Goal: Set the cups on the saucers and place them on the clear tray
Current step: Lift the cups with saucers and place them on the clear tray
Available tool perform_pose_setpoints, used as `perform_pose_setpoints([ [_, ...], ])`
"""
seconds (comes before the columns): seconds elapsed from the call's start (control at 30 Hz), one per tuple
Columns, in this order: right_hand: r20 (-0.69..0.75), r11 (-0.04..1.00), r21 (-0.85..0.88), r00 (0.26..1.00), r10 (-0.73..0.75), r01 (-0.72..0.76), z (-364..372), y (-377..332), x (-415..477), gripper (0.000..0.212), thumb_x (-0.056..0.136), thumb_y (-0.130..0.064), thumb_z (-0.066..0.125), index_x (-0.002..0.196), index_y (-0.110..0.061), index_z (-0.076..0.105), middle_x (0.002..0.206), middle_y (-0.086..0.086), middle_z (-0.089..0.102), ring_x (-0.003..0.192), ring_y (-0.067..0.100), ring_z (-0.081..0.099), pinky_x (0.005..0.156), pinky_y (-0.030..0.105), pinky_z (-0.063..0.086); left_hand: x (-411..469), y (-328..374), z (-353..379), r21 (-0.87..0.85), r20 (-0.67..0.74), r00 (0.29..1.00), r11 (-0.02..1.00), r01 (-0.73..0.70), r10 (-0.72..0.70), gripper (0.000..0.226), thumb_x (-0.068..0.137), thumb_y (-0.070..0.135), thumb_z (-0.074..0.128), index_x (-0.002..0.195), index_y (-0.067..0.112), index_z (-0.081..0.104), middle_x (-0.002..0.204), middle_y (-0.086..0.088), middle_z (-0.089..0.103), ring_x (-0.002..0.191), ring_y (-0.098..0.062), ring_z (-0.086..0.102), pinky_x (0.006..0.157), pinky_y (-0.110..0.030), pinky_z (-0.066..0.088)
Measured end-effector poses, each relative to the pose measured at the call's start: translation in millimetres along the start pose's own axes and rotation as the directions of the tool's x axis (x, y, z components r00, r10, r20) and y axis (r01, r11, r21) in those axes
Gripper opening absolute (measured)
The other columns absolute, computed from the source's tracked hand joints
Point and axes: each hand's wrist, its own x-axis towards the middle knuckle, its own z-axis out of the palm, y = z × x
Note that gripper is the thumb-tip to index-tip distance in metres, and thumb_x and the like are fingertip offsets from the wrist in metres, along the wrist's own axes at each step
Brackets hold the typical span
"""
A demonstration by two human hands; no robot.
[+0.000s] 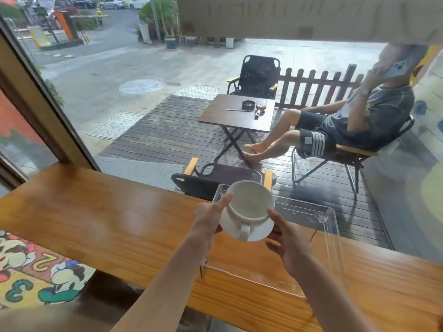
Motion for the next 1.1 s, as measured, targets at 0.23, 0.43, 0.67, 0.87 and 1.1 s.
perform_pose_setpoints([
  [0.23, -0.054, 0.997, -0.075, 0.998, 0.014, -0.018, 12, 3, 19, 0.030, 0.078, -0.039, 0.066, 0.084, -0.009, 0.067, 0.078, 0.010, 0.060, 0.067, 0.020, 0.054, 0.061, 0.028, 0.037, 9, -6, -3, 0.188, -0.091, 0.980, 0.970, -0.155, 0.175, 0.038, 0.083, 0.052, 0.055, 0.076, 0.017, 0.068, 0.078, -0.006, 0.067, 0.081, -0.027, 0.064, 0.077, -0.046, 0.056],
  [0.43, -0.068, 0.994, -0.099, 0.997, 0.041, -0.047, 10, 3, 25, 0.033, 0.078, -0.038, 0.067, 0.086, -0.007, 0.066, 0.070, 0.006, 0.058, 0.061, 0.018, 0.053, 0.058, 0.028, 0.040, 12, -5, -5, 0.253, -0.089, 0.983, 0.958, -0.134, 0.161, 0.041, 0.084, 0.049, 0.056, 0.073, 0.013, 0.071, 0.082, -0.012, 0.072, 0.082, -0.031, 0.069, 0.077, -0.051, 0.058],
  [0.67, -0.041, 0.991, -0.120, 0.998, 0.046, -0.051, 7, 4, 26, 0.036, 0.079, -0.038, 0.068, 0.090, -0.004, 0.066, 0.073, 0.009, 0.063, 0.064, 0.019, 0.058, 0.059, 0.027, 0.046, 14, -9, -2, 0.239, -0.076, 0.988, 0.964, -0.113, 0.135, 0.040, 0.087, 0.044, 0.053, 0.071, 0.012, 0.071, 0.074, -0.008, 0.069, 0.075, -0.026, 0.065, 0.076, -0.048, 0.055],
  [0.87, -0.047, 0.982, -0.188, 0.999, 0.025, -0.034, 8, 4, 28, 0.042, 0.080, -0.049, 0.063, 0.086, -0.008, 0.069, 0.074, 0.005, 0.068, 0.070, 0.017, 0.062, 0.062, 0.027, 0.047, 14, -9, -3, 0.181, -0.036, 0.996, 0.980, -0.079, 0.087, 0.023, 0.088, 0.027, 0.050, 0.073, 0.023, 0.067, 0.082, -0.006, 0.066, 0.078, -0.021, 0.060, 0.071, -0.037, 0.050],
  [1.1, -0.060, 0.967, -0.253, 0.998, 0.019, -0.033, 11, 2, 27, 0.043, 0.084, -0.051, 0.057, 0.088, -0.010, 0.067, 0.078, 0.002, 0.061, 0.073, 0.016, 0.054, 0.063, 0.028, 0.041, 18, -7, -7, 0.329, 0.006, 0.992, 0.937, -0.121, 0.126, 0.024, 0.085, 0.028, 0.047, 0.071, 0.021, 0.066, 0.069, 0.000, 0.060, 0.067, -0.018, 0.052, 0.064, -0.035, 0.042],
])
